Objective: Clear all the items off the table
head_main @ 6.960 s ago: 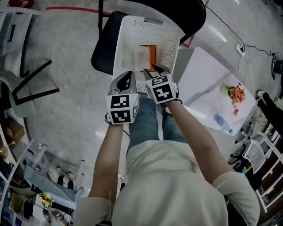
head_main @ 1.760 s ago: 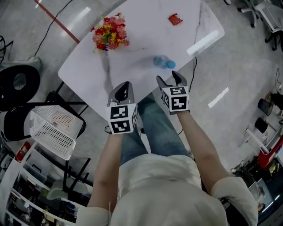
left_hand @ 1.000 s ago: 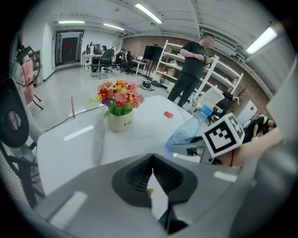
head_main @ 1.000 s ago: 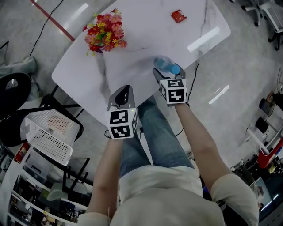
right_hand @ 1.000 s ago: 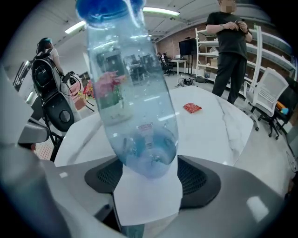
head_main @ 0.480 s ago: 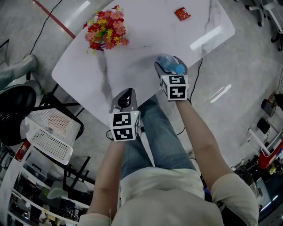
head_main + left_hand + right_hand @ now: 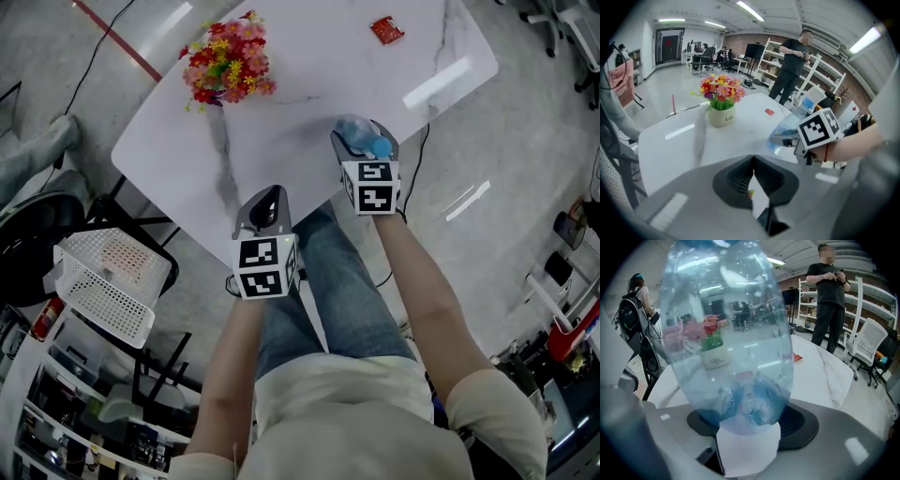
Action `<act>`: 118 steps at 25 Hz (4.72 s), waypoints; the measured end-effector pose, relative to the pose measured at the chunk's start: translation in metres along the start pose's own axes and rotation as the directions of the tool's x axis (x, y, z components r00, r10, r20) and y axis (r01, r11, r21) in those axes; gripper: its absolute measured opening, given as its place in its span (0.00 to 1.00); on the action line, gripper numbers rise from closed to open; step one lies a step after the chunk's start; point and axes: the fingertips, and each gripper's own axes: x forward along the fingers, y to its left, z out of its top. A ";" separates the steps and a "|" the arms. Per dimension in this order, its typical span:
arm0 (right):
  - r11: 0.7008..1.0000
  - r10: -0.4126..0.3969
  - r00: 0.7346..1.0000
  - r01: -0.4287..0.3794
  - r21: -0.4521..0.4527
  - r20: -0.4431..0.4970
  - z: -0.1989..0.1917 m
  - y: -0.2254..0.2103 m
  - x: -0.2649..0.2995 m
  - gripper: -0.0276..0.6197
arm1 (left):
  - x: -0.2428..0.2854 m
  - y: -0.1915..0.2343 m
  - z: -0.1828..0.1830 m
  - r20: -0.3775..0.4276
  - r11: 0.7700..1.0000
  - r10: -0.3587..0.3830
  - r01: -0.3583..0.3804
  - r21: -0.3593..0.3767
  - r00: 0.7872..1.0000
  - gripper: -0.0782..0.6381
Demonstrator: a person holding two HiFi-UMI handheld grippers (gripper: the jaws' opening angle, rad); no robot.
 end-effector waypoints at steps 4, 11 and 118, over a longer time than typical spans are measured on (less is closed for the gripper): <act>1.000 0.000 1.000 0.000 0.002 0.003 0.003 0.000 -0.007 0.55 | -0.005 -0.001 0.006 0.014 1.000 0.006 -0.006 -0.003 1.000 0.12; 1.000 -0.004 1.000 0.005 -0.005 0.020 0.017 -0.002 -0.020 0.55 | -0.018 -0.007 0.019 0.043 1.000 0.006 -0.007 0.008 0.999 0.12; 0.344 0.630 0.748 -0.509 -0.789 -0.207 0.083 0.588 -0.240 0.55 | -0.434 0.286 -0.167 0.147 0.575 0.680 -0.398 -0.715 0.718 0.12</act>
